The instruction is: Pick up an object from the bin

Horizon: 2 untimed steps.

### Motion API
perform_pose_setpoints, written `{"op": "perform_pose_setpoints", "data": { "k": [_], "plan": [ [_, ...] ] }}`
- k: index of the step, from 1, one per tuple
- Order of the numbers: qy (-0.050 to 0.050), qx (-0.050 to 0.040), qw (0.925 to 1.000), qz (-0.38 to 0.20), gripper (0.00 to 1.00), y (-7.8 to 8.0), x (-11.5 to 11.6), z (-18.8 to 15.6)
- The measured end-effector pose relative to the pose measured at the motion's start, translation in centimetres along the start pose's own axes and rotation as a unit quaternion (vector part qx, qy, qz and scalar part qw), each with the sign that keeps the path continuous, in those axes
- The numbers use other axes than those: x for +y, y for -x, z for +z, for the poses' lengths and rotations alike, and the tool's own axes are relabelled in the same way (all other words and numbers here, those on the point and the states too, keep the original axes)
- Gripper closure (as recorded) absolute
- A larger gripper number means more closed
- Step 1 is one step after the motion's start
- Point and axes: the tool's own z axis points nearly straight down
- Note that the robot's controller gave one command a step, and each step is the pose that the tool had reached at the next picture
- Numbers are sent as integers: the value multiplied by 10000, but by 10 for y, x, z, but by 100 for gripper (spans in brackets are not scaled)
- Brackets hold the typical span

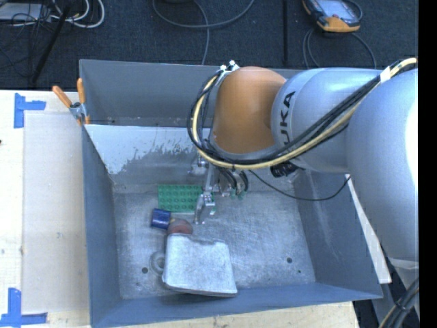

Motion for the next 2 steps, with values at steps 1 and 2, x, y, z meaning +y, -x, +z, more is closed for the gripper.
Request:
{"op": "perform_pose_setpoints", "data": {
  "k": [1, 2],
  "plan": [
    [-2, -116, 9990, -432, 0, 13, 2, 58],
    [6, -141, 9990, -421, 100, 14, 2, 55]
  ]
}}
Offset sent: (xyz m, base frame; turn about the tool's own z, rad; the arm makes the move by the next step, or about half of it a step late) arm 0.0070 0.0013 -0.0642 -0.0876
